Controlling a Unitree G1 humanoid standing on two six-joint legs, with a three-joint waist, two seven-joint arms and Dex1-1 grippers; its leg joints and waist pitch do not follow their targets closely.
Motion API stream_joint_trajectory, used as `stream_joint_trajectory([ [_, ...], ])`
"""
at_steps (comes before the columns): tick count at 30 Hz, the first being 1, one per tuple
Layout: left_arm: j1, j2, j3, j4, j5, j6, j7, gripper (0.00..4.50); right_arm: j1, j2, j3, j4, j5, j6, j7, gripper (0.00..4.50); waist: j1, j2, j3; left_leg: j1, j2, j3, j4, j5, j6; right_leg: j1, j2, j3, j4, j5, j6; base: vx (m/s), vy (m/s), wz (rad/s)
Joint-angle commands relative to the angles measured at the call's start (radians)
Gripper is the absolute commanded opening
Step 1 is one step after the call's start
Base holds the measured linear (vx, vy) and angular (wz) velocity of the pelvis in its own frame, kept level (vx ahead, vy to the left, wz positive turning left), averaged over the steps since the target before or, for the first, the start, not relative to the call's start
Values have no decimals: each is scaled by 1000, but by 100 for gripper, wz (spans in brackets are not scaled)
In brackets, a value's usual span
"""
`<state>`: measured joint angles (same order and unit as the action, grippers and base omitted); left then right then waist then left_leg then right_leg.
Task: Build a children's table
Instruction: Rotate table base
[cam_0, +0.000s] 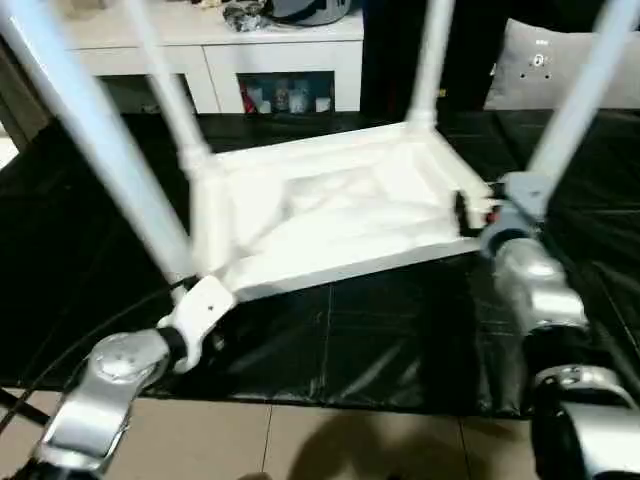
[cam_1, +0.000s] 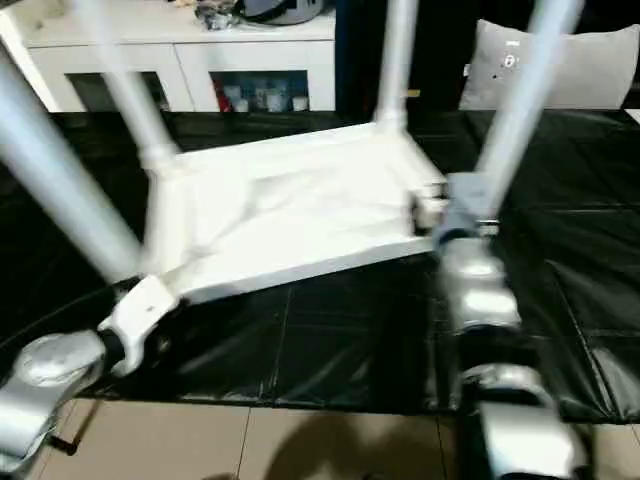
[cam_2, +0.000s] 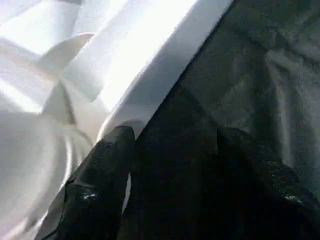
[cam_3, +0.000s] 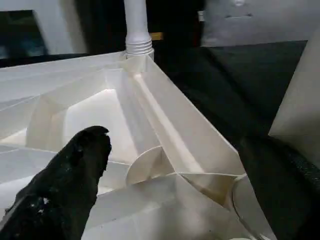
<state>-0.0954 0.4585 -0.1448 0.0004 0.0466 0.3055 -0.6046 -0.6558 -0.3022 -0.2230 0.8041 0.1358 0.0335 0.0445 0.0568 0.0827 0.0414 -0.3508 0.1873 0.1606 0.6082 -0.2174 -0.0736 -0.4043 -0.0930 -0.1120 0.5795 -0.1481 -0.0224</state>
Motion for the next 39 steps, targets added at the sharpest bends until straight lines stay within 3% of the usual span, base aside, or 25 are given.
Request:
stream_joint_trajectory([
  [1,-30,-28,18,32,18,-9,77,293,-9,-46,-41,14,10,-30,-29,450,-14,-2,-64,-3,21,3,-71,-178,57,53,-42,43,-62,-288,-173,0,0,0],
  [5,-26,-99,59,27,-8,-10,159,293,15,-47,-27,-7,3,-33,21,450,-14,-9,-69,-11,20,3,-65,-147,73,60,-44,41,-56,-251,-183,0,0,0],
  [7,2,-150,100,20,-10,-28,247,293,55,-32,-5,-61,36,-19,143,450,-19,-12,-69,-16,20,4,-63,-132,97,61,-45,38,-59,-266,-175,0,0,0],
  [8,8,-160,109,19,-6,-34,270,293,65,-29,-1,-75,46,-18,171,450,-22,-20,-68,-20,20,5,-61,-130,114,64,-45,37,-62,-276,-169,0,0,0],
  [10,26,-194,140,15,-5,-52,335,293,97,-22,21,-121,61,-19,237,450,-26,-21,-67,-24,21,4,-61,-130,126,62,-44,33,-65,-313,-157,0,0,0],
  [16,118,-269,196,-37,-56,-161,396,293,216,1,109,-307,117,28,374,450,-41,-25,-59,-22,26,2,-67,-188,126,52,-43,30,-84,-422,-110,0,0,0],
  [19,180,-316,220,-80,-92,-234,412,293,305,21,151,-446,167,62,458,450,-41,-23,-59,-22,32,0,-71,-205,131,46,-39,33,-88,-421,-105,0,0,0],
  [20,180,-316,220,-80,-92,-234,412,293,305,21,151,-446,167,62,458,450,-40,-23,-57,-20,33,-1,-73,-218,123,45,-40,33,-89,-440,-102,0,0,0],
  [21,196,-327,224,-87,-98,-257,423,293,330,24,159,-480,170,72,472,450,-40,-30,-56,-21,32,0,-73,-221,121,44,-39,33,-91,-449,-99,0,0,0],
  [23,223,-344,228,-97,-99,-300,448,293,375,23,182,-530,162,81,499,450,-35,-27,-51,-16,34,0,-76,-245,109,40,-41,34,-96,-490,-84,0,0,0],
  [24,223,-344,228,-97,-99,-300,448,293,375,23,182,-530,162,81,499,450,-32,-27,-52,-21,33,-1,-76,-242,103,43,-42,34,-97,-496,-67,0,0,0],
  [27,186,-323,251,-50,-78,-358,456,293,438,10,239,-622,134,199,468,450,-21,-28,-50,-16,30,-3,-79,-242,89,39,-38,37,-101,-505,-45,0,0,0],
  [30,133,-296,271,8,-84,-374,441,293,455,-2,283,-650,94,276,453,450,-23,-27,-52,-16,26,-8,-81,-254,65,42,-37,35,-99,-488,-31,0,0,0],
  [31,87,-275,283,55,-109,-380,412,293,457,3,293,-652,79,297,447,450,-25,-22,-51,-19,27,-11,-84,-259,60,44,-39,36,-97,-476,-37,0,0,0],
  [34,32,-241,284,114,-127,-383,366,293,442,24,266,-627,62,305,390,450,-26,-22,-55,-17,28,-12,-84,-259,53,44,-43,39,-91,-440,-54,0,0,0],
  [36,-43,-200,280,206,-127,-390,326,293,414,29,242,-580,22,287,310,450,-27,-12,-59,-13,23,-11,-81,-232,42,42,-41,40,-87,-383,-74,0,0,0],
  [39,-99,-183,283,267,-156,-397,274,293,409,32,226,-583,35,315,284,450,-25,-11,-64,-14,25,-11,-79,-200,41,50,-45,43,-73,-306,-103,0,0,0],
])
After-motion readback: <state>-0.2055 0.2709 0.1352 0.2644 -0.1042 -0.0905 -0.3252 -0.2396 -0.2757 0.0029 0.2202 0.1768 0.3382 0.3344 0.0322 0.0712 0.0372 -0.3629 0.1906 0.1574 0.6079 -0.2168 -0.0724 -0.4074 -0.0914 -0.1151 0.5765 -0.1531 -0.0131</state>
